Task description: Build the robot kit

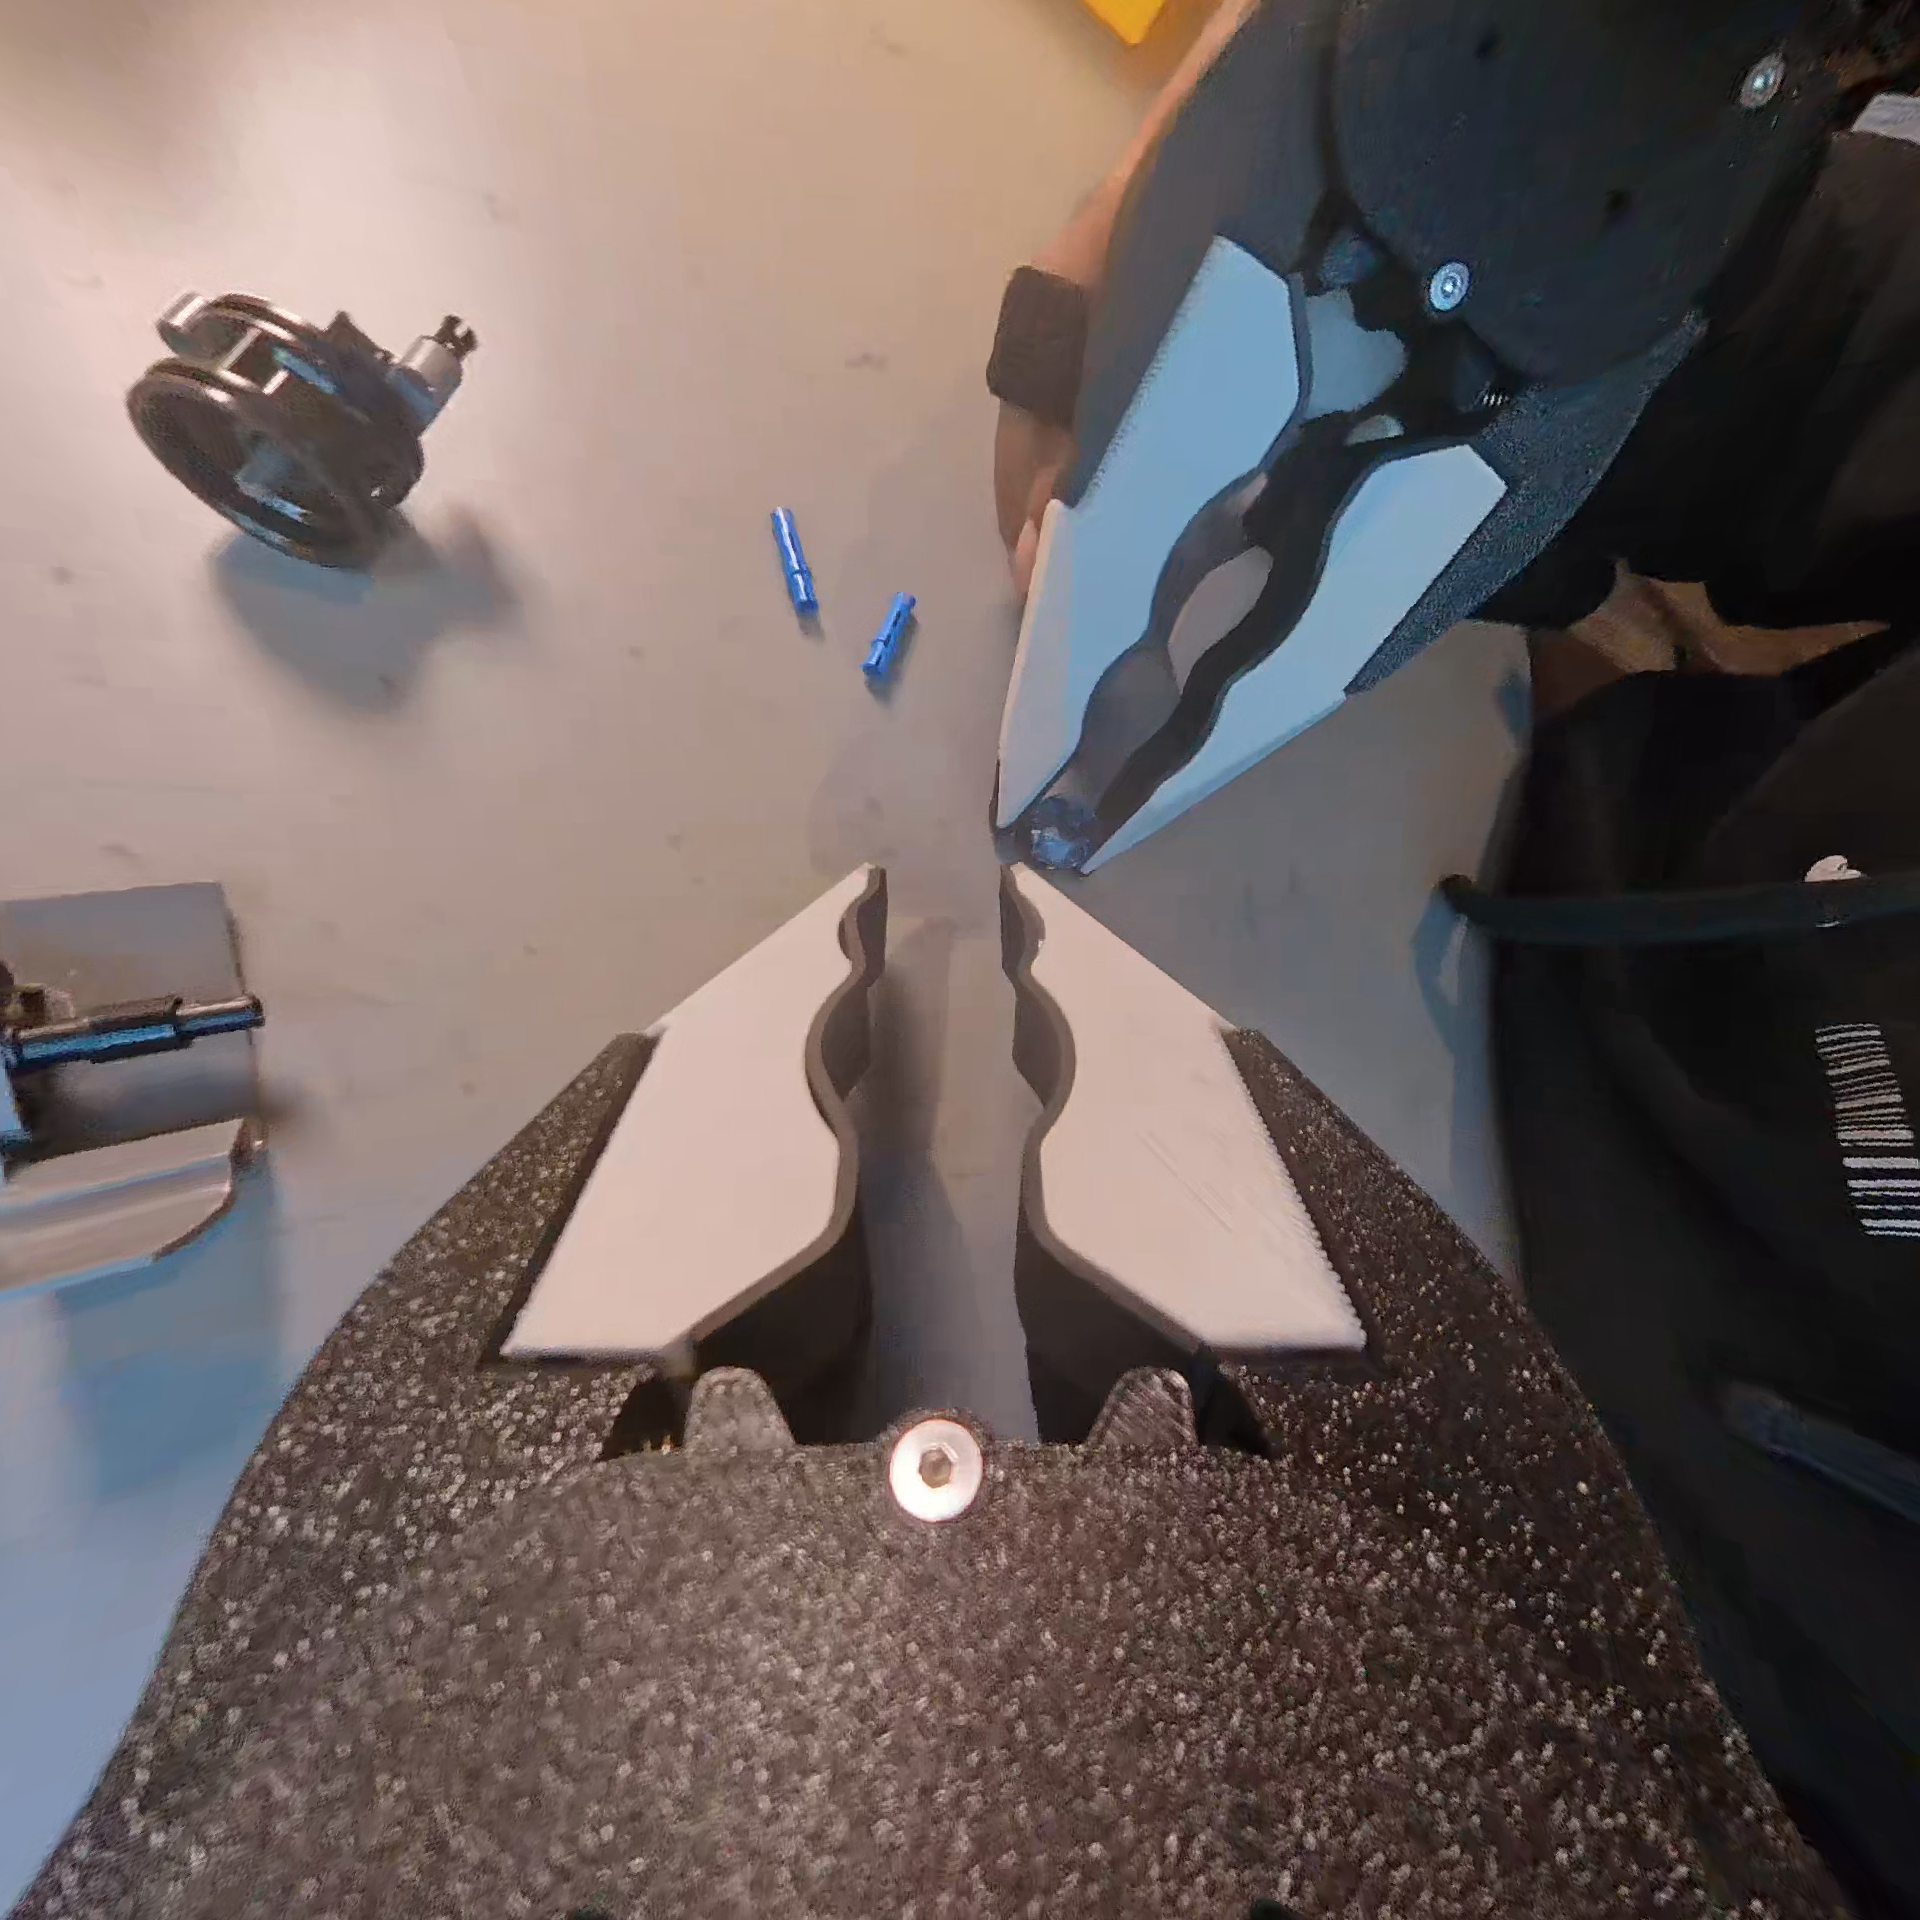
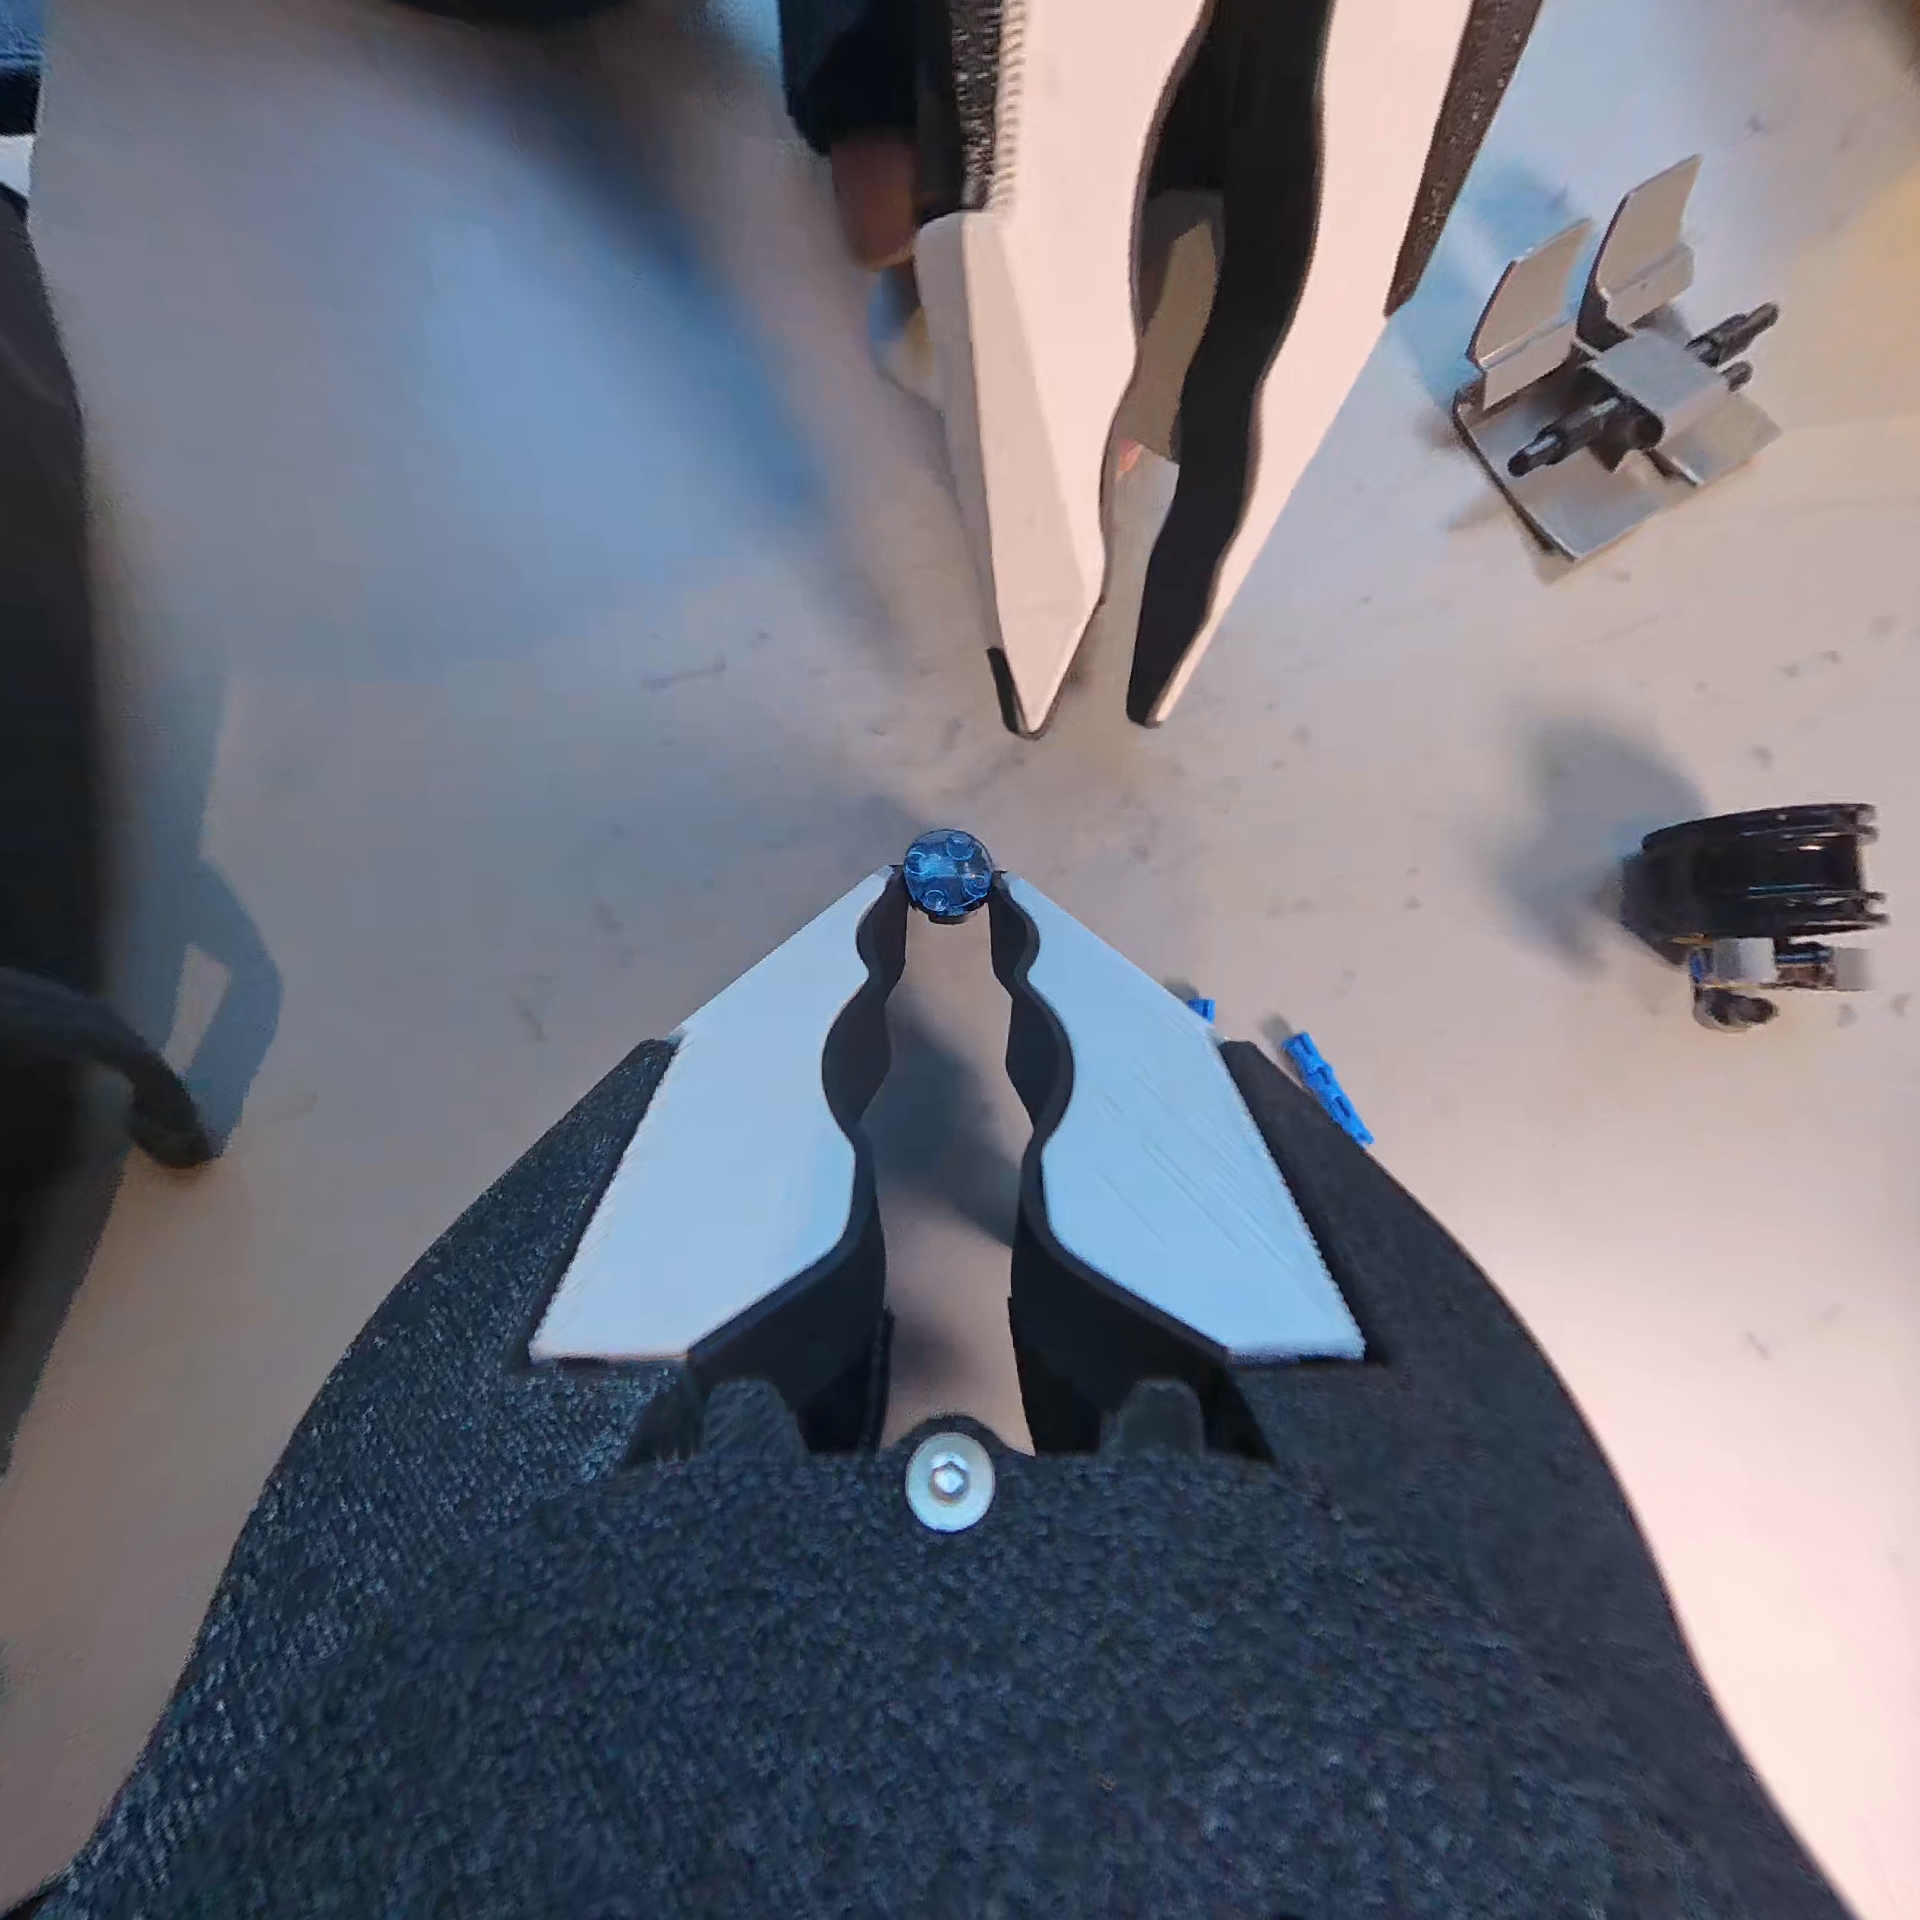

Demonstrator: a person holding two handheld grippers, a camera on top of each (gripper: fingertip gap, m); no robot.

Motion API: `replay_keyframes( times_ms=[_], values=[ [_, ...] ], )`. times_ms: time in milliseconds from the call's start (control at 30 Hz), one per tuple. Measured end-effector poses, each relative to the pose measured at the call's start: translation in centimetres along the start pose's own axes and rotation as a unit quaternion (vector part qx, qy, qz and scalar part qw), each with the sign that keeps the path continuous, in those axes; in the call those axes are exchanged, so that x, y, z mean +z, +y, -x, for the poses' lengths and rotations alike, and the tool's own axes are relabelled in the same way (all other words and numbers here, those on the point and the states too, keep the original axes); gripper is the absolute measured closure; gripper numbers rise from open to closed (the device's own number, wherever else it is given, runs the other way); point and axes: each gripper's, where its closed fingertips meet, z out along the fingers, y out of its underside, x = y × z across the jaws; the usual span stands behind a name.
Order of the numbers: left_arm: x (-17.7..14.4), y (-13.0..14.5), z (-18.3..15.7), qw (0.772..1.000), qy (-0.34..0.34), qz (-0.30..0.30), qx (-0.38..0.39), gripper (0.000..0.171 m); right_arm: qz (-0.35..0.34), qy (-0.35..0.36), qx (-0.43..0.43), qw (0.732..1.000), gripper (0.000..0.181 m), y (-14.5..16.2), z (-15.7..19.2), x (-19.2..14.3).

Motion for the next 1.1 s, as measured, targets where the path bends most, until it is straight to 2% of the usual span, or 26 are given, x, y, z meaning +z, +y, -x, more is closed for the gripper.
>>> replay_keyframes(
  times_ms=[200, 333, 467, 600, 700, 867, 967, 1100],
  values=[
    [-0.2, 0.1, 0.2, 1.000, -0.014, 0.006, 0.014, 0.151, -0.002, -0.009, 0.024, 1.000, 0.165, 0.1, 0.0, 0.0],
    [-0.2, 0.3, 0.4, 1.000, -0.019, 0.012, 0.018, 0.151, -0.003, -0.021, 0.028, 0.999, 0.156, 0.3, 0.3, -0.2],
    [-0.3, 0.3, 0.5, 1.000, -0.015, 0.010, 0.016, 0.152, -0.001, -0.018, 0.031, 0.999, 0.155, 0.3, 0.2, -0.4],
    [-0.6, 0.7, 0.6, 0.999, -0.017, 0.021, 0.028, 0.152, -0.005, -0.010, 0.016, 1.000, 0.153, -1.1, 0.4, -0.9],
    [-0.7, 0.9, 0.8, 0.999, -0.024, 0.027, 0.038, 0.152, 0.030, -0.016, -0.017, 0.999, 0.154, -1.0, 0.6, -0.4],
    [-0.8, 1.0, 0.8, 0.998, -0.023, 0.028, 0.045, 0.153, 0.069, -0.076, -0.047, 0.994, 0.154, -0.4, 0.5, 0.0],
    [-0.8, 1.0, 1.0, 0.998, -0.027, 0.028, 0.047, 0.153, 0.068, -0.112, -0.047, 0.990, 0.154, -0.5, 0.6, 0.1],
    [-0.9, 1.0, 1.0, 0.998, -0.024, 0.026, 0.045, 0.154, 0.057, -0.124, -0.039, 0.990, 0.160, -0.6, 0.7, 0.2]
  ],
)
